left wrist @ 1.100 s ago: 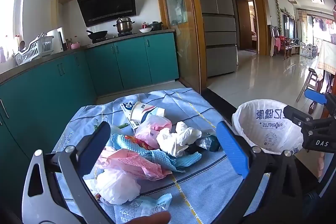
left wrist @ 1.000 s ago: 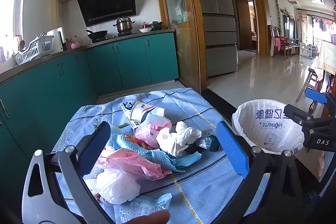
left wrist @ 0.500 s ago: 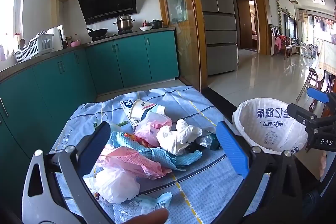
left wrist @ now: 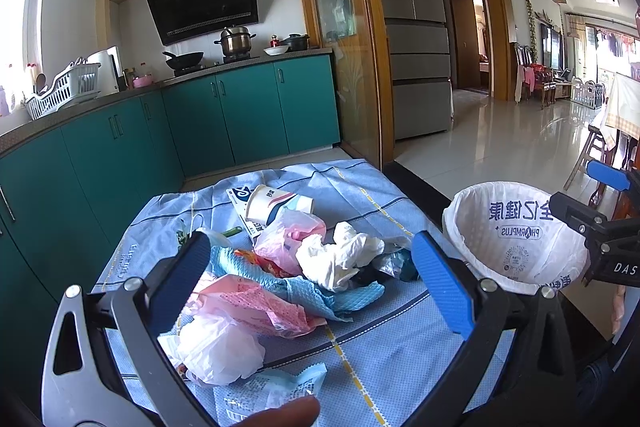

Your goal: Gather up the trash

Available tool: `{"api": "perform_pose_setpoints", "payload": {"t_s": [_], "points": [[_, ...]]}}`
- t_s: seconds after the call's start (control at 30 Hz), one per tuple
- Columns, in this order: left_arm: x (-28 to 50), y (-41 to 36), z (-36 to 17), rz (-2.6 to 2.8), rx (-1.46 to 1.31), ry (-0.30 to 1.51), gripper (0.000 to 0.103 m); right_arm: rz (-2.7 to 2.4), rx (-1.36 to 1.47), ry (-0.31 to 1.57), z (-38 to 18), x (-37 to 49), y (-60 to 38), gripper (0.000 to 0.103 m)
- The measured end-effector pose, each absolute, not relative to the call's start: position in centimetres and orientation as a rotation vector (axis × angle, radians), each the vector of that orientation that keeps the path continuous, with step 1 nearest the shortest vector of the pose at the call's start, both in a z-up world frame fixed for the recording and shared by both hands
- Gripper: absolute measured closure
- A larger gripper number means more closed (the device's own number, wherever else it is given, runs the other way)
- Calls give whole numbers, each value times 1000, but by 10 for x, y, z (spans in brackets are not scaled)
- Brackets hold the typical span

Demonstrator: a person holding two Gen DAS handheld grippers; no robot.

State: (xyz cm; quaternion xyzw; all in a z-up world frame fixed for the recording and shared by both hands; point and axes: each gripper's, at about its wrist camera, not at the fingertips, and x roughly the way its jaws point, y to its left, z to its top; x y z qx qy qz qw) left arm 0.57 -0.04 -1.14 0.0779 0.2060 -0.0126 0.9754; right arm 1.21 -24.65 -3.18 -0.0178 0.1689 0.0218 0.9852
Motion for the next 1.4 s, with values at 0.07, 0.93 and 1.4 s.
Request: {"api": "perform_pose_setpoints", "payload": {"t_s": [0.07,0.93,1.4], "points": [[5,-2,-12,-25,160,417,3,42,-35,339,-31,11,-248,3],[7,-2,-16,-19,155,434,3,25,-43,343,-34,11,-249,3],[7,-1,-16,-19,155,435,3,20,-42,344,-35,11,-251,3]]}}
